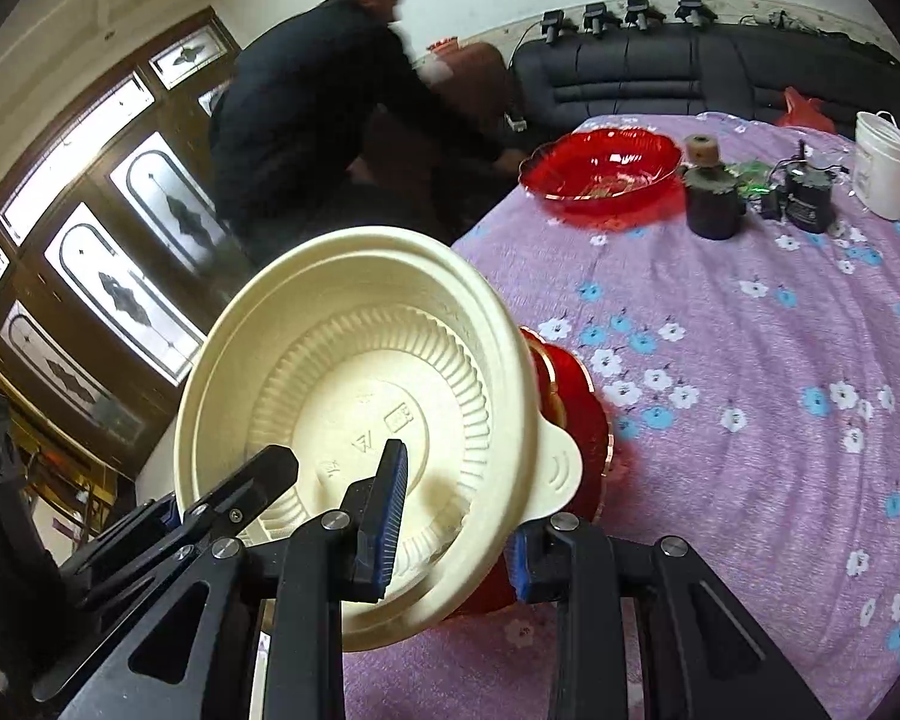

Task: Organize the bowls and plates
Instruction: 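Carry the beige bowl with both grippers and lower it onto the white bowl, then open both grippers and withdraw from the stack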

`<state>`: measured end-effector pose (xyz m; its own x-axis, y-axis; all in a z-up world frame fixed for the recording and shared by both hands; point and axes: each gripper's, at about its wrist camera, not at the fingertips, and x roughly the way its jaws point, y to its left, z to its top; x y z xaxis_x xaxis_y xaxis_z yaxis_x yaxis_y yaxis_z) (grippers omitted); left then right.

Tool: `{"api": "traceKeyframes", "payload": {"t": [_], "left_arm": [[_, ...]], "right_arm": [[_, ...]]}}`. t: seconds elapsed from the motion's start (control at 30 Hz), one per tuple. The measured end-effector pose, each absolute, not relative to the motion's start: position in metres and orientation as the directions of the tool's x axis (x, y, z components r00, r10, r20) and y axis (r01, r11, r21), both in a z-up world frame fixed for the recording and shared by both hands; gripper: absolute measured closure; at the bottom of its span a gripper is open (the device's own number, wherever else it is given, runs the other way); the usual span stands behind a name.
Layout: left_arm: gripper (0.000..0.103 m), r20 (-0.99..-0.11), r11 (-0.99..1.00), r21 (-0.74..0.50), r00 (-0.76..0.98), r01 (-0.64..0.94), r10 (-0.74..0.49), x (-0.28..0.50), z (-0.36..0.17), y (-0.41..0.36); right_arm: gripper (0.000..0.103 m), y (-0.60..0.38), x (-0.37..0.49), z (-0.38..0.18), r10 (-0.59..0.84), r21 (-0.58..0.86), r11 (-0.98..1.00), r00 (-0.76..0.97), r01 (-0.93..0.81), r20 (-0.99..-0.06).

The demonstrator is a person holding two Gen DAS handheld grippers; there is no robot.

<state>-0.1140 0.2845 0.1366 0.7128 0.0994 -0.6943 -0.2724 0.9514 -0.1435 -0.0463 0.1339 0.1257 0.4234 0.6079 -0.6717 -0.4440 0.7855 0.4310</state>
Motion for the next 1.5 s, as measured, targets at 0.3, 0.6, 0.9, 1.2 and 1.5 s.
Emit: {"api": "traceKeyframes", "payload": {"t": [0.3,0.6,0.9,1.2,1.5], "left_arm": [[0.051,-0.693,0.933,-0.143,0.706,-0.331,0.145,-0.115,0.136,0.313],[0.037,-0.652,0.912,-0.227,0.749,-0.341,0.118,-0.143,0.148,0.335],[0.034,-0.649,0.915,-0.227,0.752,-0.334,0.113,-0.155,0.148,0.340],[0.029,-0.632,0.916,-0.223,0.765,-0.333,0.124,-0.157,0.152,0.338],[0.024,-0.586,0.917,-0.152,0.781,-0.369,0.217,-0.163,0.159,0.328]], "right_arm": [[0.072,0.161,-0.036,0.111,0.533,0.330,0.828,0.454,-0.452,-0.715],[0.058,0.180,-0.049,0.114,0.448,0.159,0.861,0.573,-0.483,-0.686],[0.012,0.194,-0.063,0.121,0.426,0.056,0.861,0.655,-0.506,-0.625],[0.007,0.187,-0.066,0.130,0.461,0.063,0.842,0.651,-0.537,-0.603],[0.007,0.150,-0.085,0.153,0.504,0.142,0.846,0.685,-0.513,-0.527]]}}
